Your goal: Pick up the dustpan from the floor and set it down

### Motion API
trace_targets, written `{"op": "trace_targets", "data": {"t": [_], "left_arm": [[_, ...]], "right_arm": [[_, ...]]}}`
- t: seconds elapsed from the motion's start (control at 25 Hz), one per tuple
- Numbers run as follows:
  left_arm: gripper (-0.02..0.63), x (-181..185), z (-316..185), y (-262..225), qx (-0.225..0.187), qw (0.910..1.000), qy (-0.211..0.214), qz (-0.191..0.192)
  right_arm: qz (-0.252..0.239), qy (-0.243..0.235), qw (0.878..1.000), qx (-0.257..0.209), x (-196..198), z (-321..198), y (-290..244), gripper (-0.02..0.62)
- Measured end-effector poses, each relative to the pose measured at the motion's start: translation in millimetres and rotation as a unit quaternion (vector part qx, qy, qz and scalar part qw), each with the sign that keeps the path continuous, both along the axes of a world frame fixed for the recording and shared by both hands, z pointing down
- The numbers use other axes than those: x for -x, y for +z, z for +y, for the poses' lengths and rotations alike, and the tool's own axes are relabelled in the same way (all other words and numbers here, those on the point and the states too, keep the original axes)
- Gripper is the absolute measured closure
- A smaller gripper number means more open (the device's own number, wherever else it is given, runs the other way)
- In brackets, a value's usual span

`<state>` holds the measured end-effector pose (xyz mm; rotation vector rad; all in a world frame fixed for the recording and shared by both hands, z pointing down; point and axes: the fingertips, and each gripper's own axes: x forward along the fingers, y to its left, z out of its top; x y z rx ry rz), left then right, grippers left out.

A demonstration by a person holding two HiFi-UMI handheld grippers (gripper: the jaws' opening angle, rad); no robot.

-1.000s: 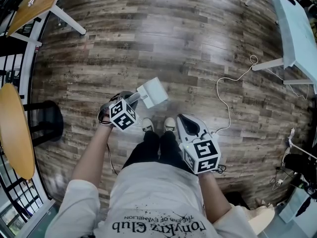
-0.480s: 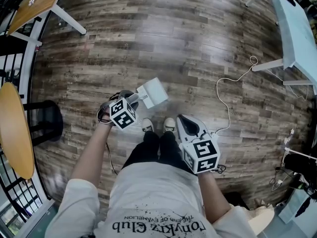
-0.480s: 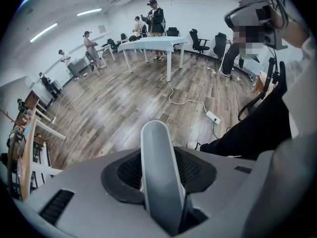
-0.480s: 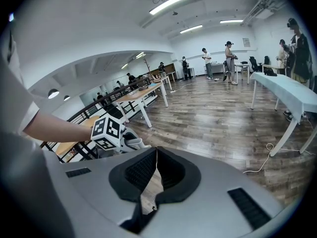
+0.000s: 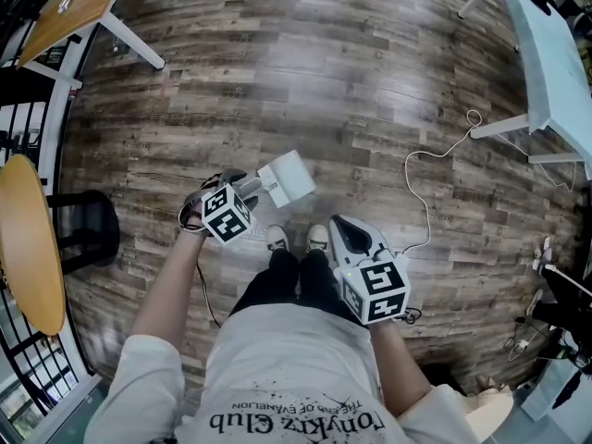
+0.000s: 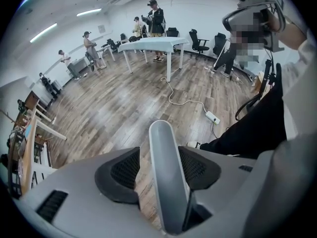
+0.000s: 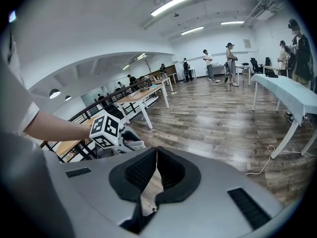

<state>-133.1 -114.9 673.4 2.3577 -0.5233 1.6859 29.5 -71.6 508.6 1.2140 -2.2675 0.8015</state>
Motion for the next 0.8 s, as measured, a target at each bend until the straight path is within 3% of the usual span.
{"op": "trace_targets", "data": {"t": [0.36,0.56,0.8], "left_arm": [[0.345,7.5,11.2,-28.5,-0.006,0.9999,0.010,0.010],[0.345,4.1,11.0,-55.1,-0.019,0.9979,-0.033,0.052],[0.370,12.1,9.5,-94.6,-0.079,0.9883,-0.099,0.086]], "right_arm": [[0.000,-0.008,1.000,-0.012,3.8,3.2,-9.3,0.571],[0.000,-0.016,1.000,-0.021,6.8,2.8,-19.4,0.571],[-0.001,-0.029,0.999,-0.040,12.5,6.2,-35.9,0.571]]}}
